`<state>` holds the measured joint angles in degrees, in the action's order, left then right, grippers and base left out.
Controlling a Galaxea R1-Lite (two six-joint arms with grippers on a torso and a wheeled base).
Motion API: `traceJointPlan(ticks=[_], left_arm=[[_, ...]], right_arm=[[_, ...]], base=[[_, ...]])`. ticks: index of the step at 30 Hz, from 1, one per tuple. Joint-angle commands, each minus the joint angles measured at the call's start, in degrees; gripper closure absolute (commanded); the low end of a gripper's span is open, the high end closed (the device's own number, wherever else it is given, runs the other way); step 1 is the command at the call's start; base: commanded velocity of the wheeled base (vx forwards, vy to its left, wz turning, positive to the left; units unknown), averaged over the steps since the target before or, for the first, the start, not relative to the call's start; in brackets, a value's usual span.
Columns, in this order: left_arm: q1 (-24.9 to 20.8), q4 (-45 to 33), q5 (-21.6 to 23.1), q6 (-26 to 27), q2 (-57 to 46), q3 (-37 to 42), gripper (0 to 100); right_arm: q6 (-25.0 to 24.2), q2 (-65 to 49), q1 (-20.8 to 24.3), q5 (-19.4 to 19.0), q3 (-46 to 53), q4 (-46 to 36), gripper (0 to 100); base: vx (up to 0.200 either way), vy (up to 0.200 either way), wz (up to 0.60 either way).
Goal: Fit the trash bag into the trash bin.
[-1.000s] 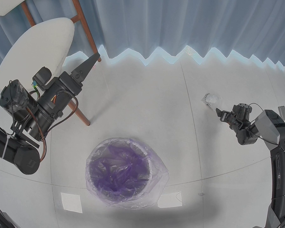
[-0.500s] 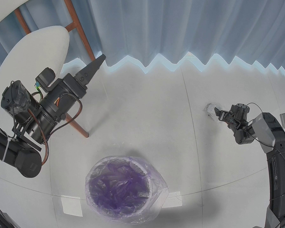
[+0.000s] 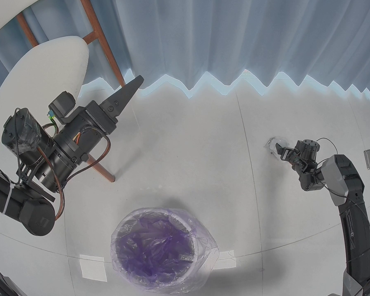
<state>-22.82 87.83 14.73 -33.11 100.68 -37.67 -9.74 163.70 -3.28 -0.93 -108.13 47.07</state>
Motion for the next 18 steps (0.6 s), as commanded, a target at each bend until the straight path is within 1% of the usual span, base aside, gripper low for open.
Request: traceJointPlan(ticks=[1,5,6,14,17,18], left_arm=[[-0.1,0.3,0.0,0.0,0.0,0.1,0],[-0.2,0.4,0.0,0.0,0.2,0.1,0],[-0.2,0.4,0.0,0.0,0.2,0.1,0],[-0.3,0.4,0.0,0.0,-0.1,0.5,0],[-0.3,0.4,0.0,0.0,-0.3,0.5,0],[-0.4,0.4,0.0,0.1,-0.7,0.5,0]], right_arm=[[0.0,2.1,0.0,-0.1,-1.2,0.0,0],[0.0,3.0,0.0,-0.1,-2.4,-0.3,0],[-0.1,3.2,0.1,-0.1,-2.7,-0.7,100],[-0.5,2.6,0.1,-0.2,-2.1,-0.6,100],[-0.8,1.1,0.0,0.0,-0.8,0.8,100],[-1.4,-2.4,-0.3,0.2,3.3,4.0,100]], base=[[0.0,0.0,0.0],[0.0,0.0,0.0],[0.0,0.0,0.0],[0.0,0.0,0.0],[0.0,0.0,0.0],[0.0,0.0,0.0]])
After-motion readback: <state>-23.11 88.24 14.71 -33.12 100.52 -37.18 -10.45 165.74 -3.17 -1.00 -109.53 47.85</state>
